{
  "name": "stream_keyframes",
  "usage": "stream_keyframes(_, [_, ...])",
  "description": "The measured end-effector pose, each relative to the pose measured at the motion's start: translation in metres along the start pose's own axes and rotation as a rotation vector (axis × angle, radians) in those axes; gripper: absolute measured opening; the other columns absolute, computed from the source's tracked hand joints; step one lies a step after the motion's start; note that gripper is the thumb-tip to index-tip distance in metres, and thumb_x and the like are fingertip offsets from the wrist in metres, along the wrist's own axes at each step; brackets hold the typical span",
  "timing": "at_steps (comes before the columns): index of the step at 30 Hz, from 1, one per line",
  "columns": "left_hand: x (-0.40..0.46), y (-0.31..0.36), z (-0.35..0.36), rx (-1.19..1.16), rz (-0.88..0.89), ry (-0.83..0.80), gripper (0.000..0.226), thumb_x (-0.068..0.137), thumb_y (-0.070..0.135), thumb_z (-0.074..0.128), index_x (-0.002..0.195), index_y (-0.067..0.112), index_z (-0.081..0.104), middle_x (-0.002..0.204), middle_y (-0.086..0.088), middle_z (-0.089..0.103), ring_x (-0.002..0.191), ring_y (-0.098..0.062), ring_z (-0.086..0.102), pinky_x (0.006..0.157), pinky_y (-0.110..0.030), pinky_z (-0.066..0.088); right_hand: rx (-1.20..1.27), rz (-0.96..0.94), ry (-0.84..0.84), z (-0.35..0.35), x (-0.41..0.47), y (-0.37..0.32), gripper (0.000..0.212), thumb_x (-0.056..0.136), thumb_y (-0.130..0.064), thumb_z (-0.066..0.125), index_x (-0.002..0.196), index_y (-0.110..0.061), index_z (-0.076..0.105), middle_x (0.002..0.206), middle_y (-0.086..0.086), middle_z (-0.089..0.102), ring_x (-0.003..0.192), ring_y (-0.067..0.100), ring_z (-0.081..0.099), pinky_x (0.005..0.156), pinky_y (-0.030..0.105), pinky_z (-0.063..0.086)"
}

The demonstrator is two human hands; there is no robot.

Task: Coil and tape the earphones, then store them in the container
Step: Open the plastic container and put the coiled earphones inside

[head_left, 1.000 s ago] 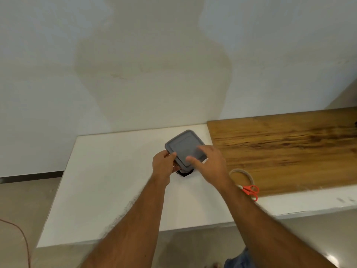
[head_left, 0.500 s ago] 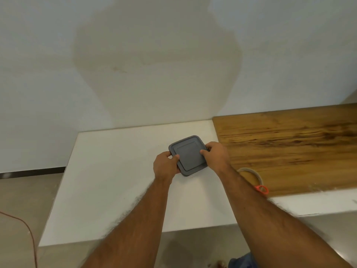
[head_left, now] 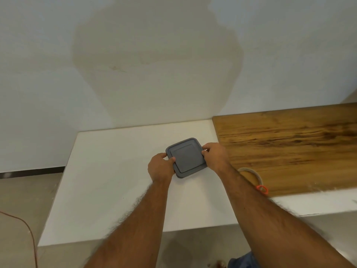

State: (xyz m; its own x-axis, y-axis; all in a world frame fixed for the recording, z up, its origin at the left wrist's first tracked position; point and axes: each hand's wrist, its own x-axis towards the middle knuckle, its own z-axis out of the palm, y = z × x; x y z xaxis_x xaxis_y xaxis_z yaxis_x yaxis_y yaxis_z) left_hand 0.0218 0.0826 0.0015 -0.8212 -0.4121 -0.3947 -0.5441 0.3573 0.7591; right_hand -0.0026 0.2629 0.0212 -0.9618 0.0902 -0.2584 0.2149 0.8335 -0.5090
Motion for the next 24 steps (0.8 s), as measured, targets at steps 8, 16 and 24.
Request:
stream_keyframes(8, [-0.002,-0.008,-0.002,0.046,-0.046,-0.027,0.047,0.087,0.032,0.070,0.129,0.013,0.059,0.120,-0.010,0.067,0.104,-0.031,0.066,0.089,-0.046,0.055,0.050,0.136,-0.090,0.003,-0.010,0.003,0.016,0.088,-0.010,0.060,0.095,-0.005,0.073,0.094,0.014,0.071,0.080,0.028,0.068,0.074,0.038,0.061])
stream_keyframes(16, [0.002,-0.005,-0.003,-0.125,-0.158,-0.156,0.015,0.082,0.012,0.058,0.067,0.010,0.059,0.076,-0.012,0.057,0.076,-0.028,0.054,0.072,-0.042,0.054,0.499,0.403,-0.198,0.009,-0.017,0.000,0.040,0.095,-0.045,0.051,0.106,-0.008,0.057,0.107,0.013,0.062,0.095,0.029,0.060,0.069,0.040,0.058])
stream_keyframes(24, [-0.004,-0.008,0.006,0.079,-0.012,-0.002,0.052,0.102,0.050,0.028,0.094,0.009,0.058,0.092,-0.008,0.062,0.089,-0.027,0.059,0.084,-0.040,0.052,0.164,0.256,0.036,0.042,-0.018,-0.001,0.064,0.102,-0.052,0.016,0.118,-0.010,0.062,0.116,0.013,0.065,0.103,0.029,0.060,0.090,0.039,0.049])
